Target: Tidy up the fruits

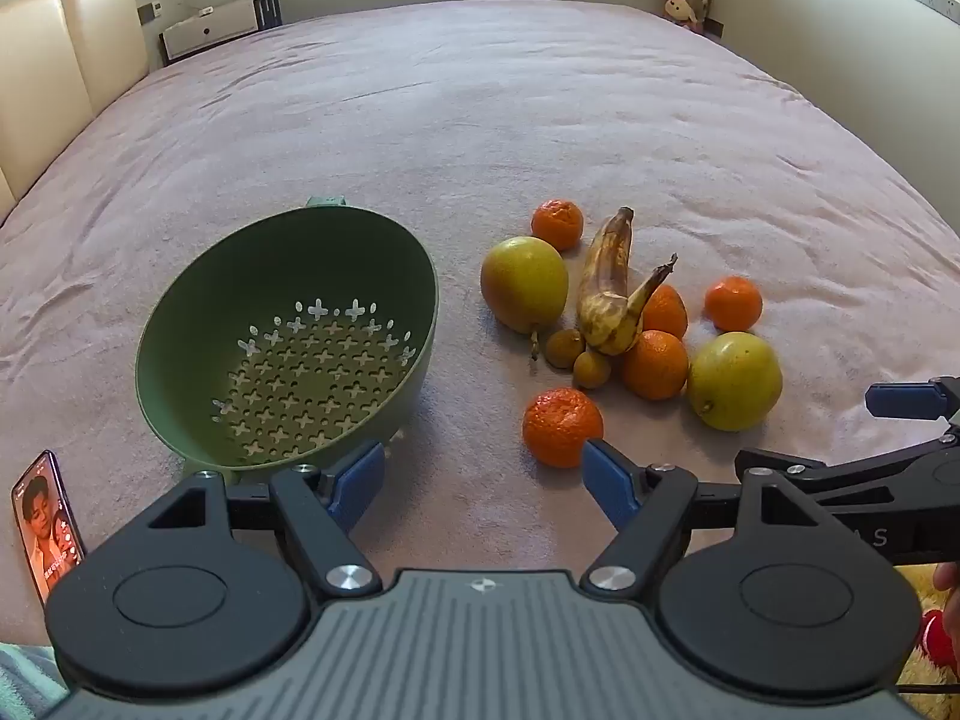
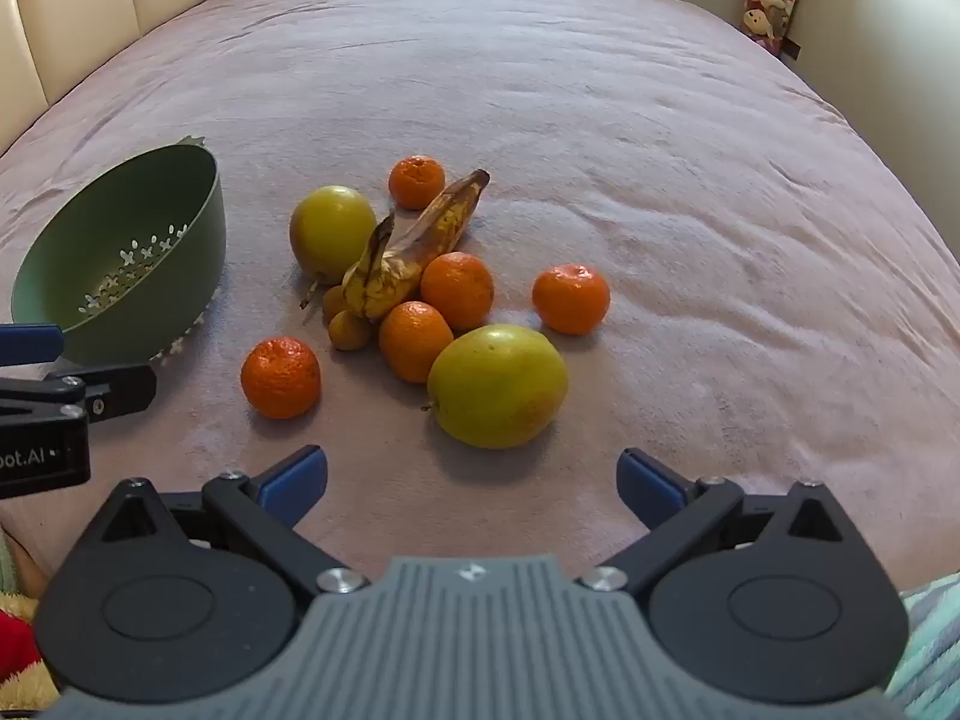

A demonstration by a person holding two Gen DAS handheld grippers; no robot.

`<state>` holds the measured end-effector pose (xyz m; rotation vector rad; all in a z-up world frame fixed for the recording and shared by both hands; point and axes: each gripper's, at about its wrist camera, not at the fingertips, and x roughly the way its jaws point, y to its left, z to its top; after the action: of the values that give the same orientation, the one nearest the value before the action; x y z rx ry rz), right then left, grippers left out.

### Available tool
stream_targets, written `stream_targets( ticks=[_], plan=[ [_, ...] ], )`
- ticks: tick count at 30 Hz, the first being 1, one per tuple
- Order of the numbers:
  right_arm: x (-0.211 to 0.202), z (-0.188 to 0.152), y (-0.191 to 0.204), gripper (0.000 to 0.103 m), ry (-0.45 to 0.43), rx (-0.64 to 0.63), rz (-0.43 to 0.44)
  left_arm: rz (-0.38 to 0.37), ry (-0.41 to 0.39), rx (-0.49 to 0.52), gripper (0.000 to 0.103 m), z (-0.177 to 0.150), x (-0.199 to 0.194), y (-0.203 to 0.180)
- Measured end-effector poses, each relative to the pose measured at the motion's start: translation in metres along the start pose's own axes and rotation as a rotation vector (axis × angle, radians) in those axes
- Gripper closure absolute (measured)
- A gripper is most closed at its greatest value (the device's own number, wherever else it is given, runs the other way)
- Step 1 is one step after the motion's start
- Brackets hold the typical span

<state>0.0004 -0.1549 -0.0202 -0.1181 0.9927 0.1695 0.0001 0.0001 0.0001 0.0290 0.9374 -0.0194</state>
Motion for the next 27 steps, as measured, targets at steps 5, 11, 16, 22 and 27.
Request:
stream_targets(
  ticks=[5, 11, 16, 22, 27],
  plan=[
    [0.0, -0.0002, -0.0024, 0.004, 0.001, 0.005, -0.001, -0.002, 0.002, 0.003, 0.015, -0.0004, 0.0008, 0.0012],
    [-0.0009, -0.001, -0.0079, 0.004, 0.003, 0.013, 0.003, 0.008, 0.003, 0.011, 0.015, 0.0015, 0.0022, 0.0],
    [0.0014, 0.0003, -0.0031, 0.004, 0.006, 0.015, 0.006, 0.008, 0.003, 0.015, 0.015, 0.0014, 0.0025, -0.0005],
    [0.0026, 0.0004, -0.0034, 0.004, 0.01, 0.025, 0.003, 0.009, 0.0, 0.016, 0.015, -0.0007, 0.0019, -0.0004],
    [0.0027, -0.0003, -0.0042, 0.004, 0.01, 0.026, 0.003, 0.011, 0.0, 0.019, 0.015, -0.0003, 0.0008, -0.0017]
  ],
)
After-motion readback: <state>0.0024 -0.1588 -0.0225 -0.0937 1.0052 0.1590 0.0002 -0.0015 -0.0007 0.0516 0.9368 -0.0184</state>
